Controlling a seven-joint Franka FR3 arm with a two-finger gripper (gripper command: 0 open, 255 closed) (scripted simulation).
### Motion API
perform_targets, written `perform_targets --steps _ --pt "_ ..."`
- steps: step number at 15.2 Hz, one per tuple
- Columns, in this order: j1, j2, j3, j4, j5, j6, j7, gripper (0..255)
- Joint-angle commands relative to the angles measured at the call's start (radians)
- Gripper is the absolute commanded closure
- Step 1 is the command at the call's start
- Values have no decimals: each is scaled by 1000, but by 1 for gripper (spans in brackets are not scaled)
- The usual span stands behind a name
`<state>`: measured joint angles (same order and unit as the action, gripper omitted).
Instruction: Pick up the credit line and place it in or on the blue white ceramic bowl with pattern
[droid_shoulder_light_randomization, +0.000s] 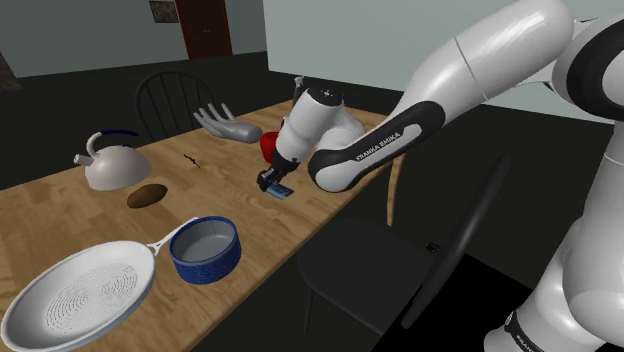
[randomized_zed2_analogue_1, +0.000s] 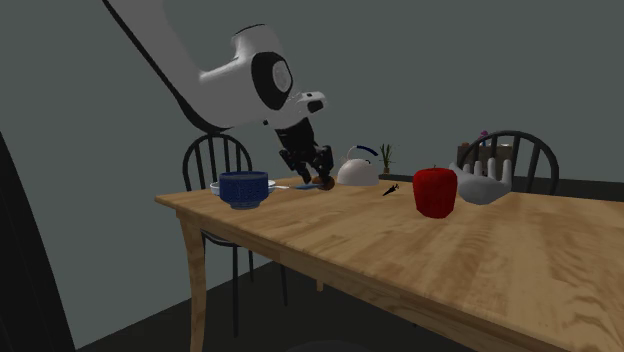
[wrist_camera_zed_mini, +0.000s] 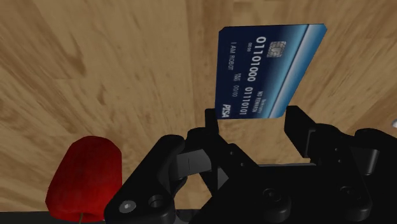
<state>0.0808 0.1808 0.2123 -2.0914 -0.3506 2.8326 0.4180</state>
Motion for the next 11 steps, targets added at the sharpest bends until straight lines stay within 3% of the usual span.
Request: perform_targets --steps 1,11 --pt "-6 -17 10 8 24 -24 -20 255" --pt "-21 -82 37 64 113 -141 -98 255"
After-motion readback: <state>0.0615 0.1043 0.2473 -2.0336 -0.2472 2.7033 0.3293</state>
